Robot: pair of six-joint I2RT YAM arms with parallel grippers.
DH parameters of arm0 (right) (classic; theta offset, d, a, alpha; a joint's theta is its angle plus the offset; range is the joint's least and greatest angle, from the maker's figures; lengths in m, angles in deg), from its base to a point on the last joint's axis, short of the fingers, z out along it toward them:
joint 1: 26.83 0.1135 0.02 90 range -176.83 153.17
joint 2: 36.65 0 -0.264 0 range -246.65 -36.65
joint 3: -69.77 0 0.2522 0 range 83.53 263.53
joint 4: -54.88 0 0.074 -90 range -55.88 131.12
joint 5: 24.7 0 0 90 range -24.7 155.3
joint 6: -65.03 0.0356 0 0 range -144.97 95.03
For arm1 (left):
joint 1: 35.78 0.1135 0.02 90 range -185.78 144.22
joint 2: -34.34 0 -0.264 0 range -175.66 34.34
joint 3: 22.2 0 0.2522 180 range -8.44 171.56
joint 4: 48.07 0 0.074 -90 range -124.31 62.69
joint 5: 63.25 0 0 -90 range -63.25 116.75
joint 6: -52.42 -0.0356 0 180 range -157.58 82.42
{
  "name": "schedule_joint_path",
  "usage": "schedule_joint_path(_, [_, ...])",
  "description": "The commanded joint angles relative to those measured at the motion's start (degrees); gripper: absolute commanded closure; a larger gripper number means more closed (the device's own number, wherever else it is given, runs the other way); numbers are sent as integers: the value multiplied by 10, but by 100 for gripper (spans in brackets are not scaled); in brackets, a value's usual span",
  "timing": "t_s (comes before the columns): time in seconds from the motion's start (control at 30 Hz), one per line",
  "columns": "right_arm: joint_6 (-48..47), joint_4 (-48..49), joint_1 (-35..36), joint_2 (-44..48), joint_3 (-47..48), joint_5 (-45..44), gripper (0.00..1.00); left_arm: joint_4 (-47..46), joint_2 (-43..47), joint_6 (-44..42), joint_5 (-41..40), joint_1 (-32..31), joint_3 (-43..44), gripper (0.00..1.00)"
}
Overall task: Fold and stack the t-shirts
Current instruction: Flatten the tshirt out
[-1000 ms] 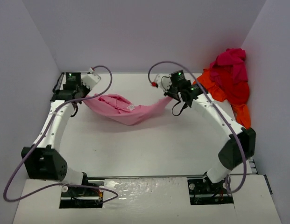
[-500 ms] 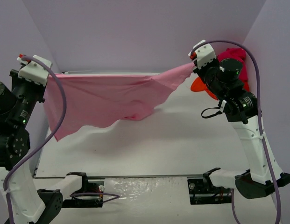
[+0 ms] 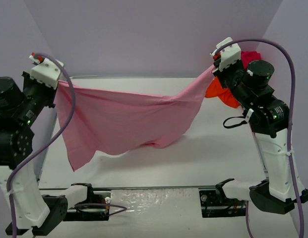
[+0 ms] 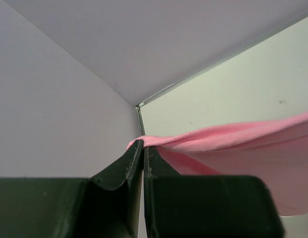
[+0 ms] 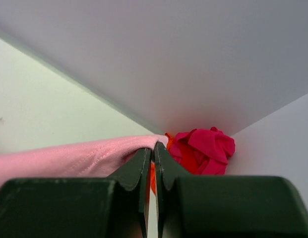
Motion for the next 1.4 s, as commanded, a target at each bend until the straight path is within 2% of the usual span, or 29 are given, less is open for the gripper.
schedule_joint_path(0.0, [9, 137, -3, -12, -71, -80, 100, -93, -28, 11, -52, -1, -64, 100])
schedule_joint_path(0.13, [1, 180, -2, -15, -118, -138, 100, -165, -27, 7, -164, 0, -114, 100])
schedule_joint_path(0.2, [5, 189, -2, -3, -116, -124, 100, -207, 3, -5, -165, 0, -145, 100])
schedule_joint_path(0.43, [47, 167, -14, 22, -4, -97, 100, -203, 26, 17, -219, 1, -50, 100])
schedule_joint_path(0.7, [75, 124, -49, 60, 97, -47, 100, -182, 67, 37, -199, 3, 57, 100])
schedule_joint_path(0.83, [96, 88, -70, 91, 118, 18, 100, -136, 83, 51, -152, 3, 118, 100])
schedule_joint_path(0.97, [104, 52, -85, 125, 131, 76, 100, -100, 121, 70, -121, 3, 140, 100])
schedule_joint_path(1.23, [74, -20, -125, 191, 127, 121, 100, -62, 236, 82, -100, 3, 75, 100])
schedule_joint_path(1.37, [64, -43, -138, 187, 149, 142, 100, -51, 253, 83, -98, 3, 49, 100])
